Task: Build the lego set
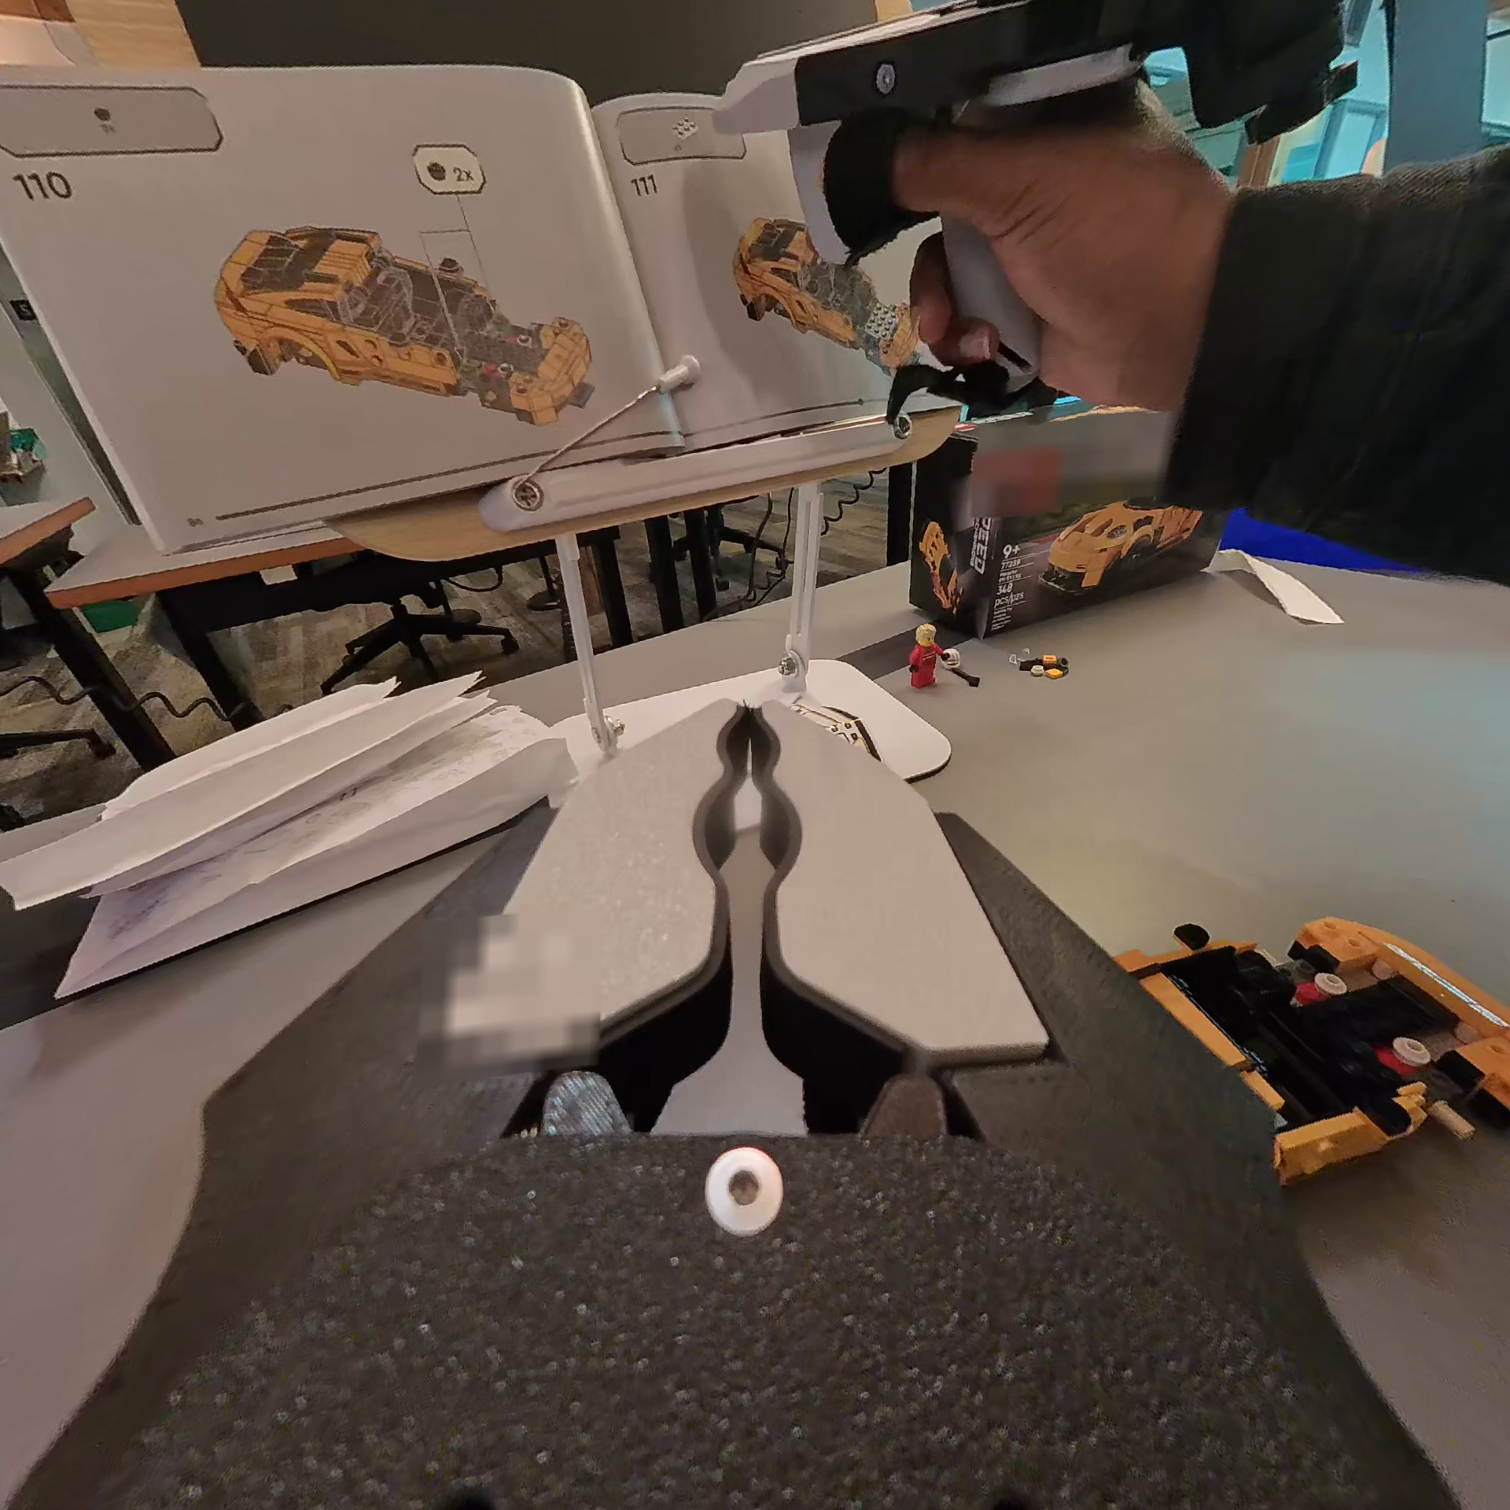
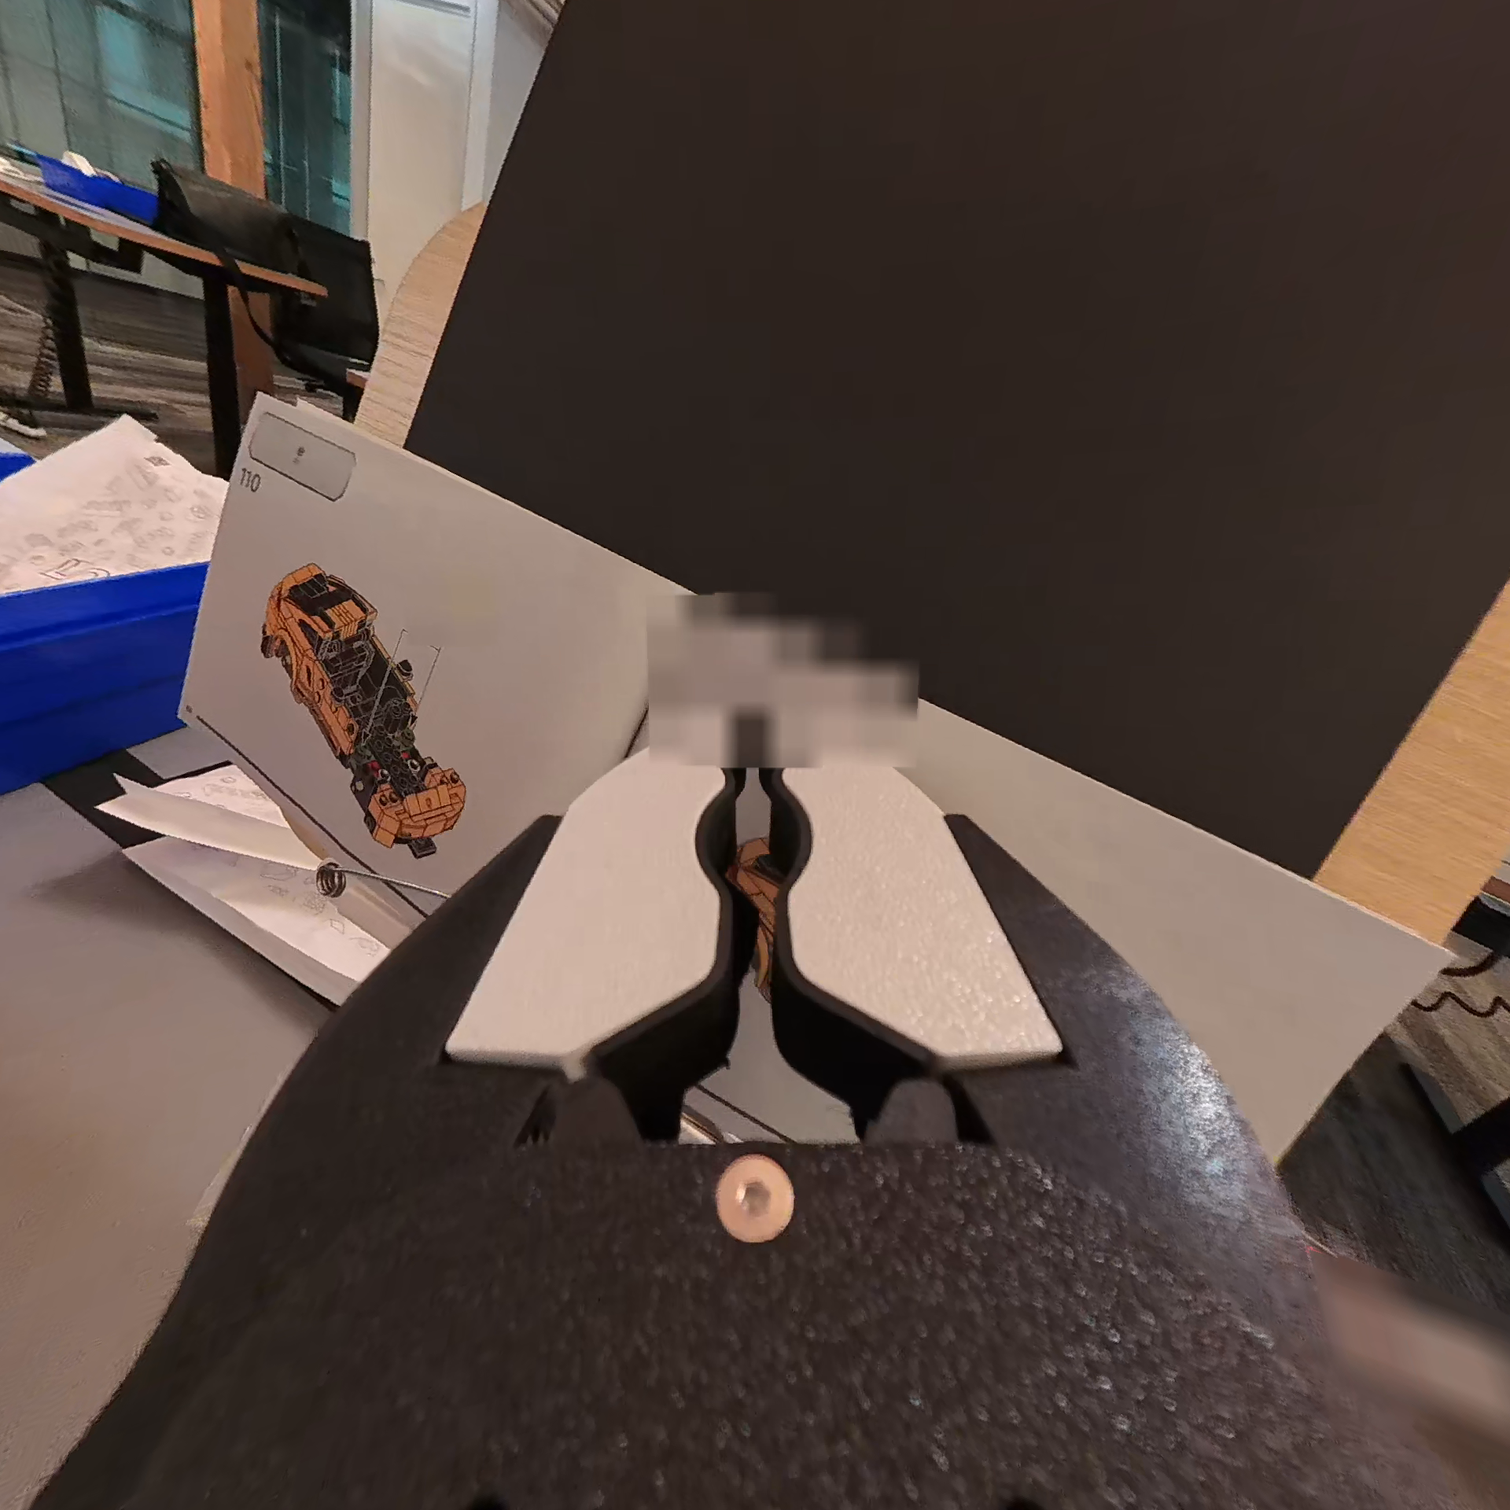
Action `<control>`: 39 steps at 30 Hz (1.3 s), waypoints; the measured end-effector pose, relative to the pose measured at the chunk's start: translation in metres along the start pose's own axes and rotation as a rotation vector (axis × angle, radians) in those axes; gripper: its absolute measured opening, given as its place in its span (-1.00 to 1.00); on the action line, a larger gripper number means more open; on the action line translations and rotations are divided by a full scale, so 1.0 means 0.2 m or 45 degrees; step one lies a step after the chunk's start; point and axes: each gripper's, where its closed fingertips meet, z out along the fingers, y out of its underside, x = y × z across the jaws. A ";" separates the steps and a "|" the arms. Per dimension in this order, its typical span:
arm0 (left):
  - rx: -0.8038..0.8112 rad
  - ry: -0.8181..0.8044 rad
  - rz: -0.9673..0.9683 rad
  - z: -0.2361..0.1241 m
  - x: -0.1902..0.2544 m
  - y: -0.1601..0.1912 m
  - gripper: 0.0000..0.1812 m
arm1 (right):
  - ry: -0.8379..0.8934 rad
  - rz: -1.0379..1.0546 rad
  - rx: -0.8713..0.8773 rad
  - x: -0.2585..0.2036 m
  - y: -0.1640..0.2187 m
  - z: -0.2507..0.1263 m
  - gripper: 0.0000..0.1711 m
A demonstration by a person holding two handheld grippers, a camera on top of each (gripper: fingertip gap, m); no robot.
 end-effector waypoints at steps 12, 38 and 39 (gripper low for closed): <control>-0.034 0.010 -0.004 0.01 0.01 0.04 -1.00 | -0.017 0.017 0.014 0.02 0.02 0.02 -0.97; -0.067 0.036 0.005 0.03 0.03 0.08 -1.00 | -0.022 0.035 0.029 0.03 0.04 0.01 -0.96; -0.069 0.036 0.006 0.03 0.03 0.08 -1.00 | -0.021 0.038 0.030 0.04 0.05 0.01 -0.96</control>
